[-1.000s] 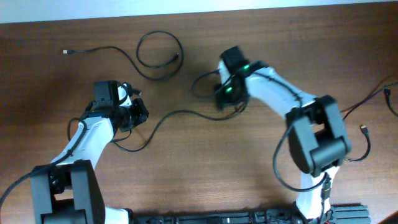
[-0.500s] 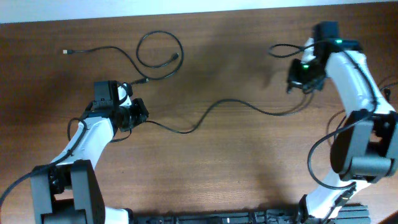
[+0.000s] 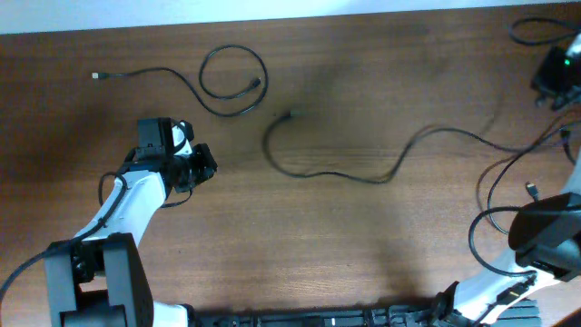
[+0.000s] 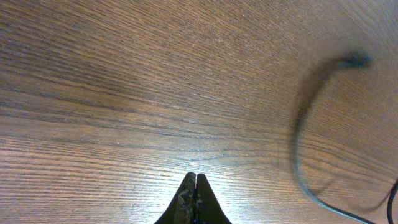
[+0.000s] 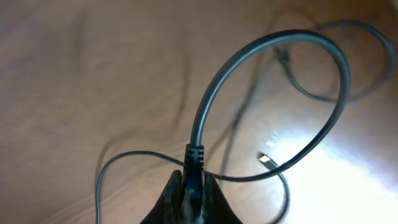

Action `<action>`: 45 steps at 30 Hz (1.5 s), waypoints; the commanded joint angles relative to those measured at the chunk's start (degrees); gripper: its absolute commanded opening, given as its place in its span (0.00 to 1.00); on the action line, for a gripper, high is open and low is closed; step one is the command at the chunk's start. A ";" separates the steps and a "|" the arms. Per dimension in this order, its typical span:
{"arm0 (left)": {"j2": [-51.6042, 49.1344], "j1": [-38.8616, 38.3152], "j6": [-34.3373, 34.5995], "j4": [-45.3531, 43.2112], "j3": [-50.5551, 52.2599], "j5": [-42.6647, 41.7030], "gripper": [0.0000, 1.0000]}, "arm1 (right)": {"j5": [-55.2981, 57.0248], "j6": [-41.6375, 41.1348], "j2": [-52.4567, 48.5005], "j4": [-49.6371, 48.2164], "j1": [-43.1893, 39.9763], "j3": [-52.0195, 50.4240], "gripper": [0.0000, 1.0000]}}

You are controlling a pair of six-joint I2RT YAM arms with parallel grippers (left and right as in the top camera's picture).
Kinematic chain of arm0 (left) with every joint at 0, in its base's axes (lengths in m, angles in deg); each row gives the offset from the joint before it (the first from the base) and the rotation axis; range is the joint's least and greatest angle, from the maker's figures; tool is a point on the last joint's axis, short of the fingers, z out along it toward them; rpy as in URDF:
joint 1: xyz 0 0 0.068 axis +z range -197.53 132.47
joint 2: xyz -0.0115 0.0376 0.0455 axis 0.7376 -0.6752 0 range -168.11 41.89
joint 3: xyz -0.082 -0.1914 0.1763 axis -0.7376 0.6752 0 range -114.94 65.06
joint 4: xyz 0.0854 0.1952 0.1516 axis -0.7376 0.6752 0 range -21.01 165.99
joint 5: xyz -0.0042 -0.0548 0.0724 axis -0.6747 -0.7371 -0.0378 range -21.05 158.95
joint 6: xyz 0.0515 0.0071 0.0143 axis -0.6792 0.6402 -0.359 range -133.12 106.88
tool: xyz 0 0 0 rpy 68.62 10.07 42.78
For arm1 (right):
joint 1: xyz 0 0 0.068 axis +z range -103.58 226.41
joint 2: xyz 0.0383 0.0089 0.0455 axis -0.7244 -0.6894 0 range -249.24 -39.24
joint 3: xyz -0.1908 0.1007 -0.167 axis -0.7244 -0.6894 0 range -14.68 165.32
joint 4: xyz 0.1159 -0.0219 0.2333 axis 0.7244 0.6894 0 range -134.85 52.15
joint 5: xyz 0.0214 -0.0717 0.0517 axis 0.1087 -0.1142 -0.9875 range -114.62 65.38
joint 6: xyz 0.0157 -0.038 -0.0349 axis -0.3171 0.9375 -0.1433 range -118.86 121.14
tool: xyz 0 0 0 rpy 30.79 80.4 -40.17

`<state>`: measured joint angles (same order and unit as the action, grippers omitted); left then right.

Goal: Untangle cables

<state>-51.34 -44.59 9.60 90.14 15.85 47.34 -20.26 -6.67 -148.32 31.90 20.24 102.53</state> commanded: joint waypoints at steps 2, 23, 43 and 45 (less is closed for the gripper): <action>-0.31 -0.22 -0.31 -0.09 0.33 0.39 0.00 | -2.10 -0.61 -0.92 0.63 -0.39 0.33 0.36; -0.31 -0.22 -0.31 -0.11 0.33 0.39 0.00 | -23.61 45.16 -0.96 4.68 30.95 -24.22 0.81; -0.31 -0.22 -0.31 0.37 0.33 0.37 0.00 | 4.35 21.68 -0.57 -15.26 37.35 -30.95 0.04; -0.31 -0.22 -0.31 0.74 0.31 0.37 0.00 | 10.60 14.23 0.09 -12.37 34.25 -20.96 0.04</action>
<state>-51.34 -44.59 9.60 90.56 15.85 47.52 -21.25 19.12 -149.35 17.17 57.70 70.90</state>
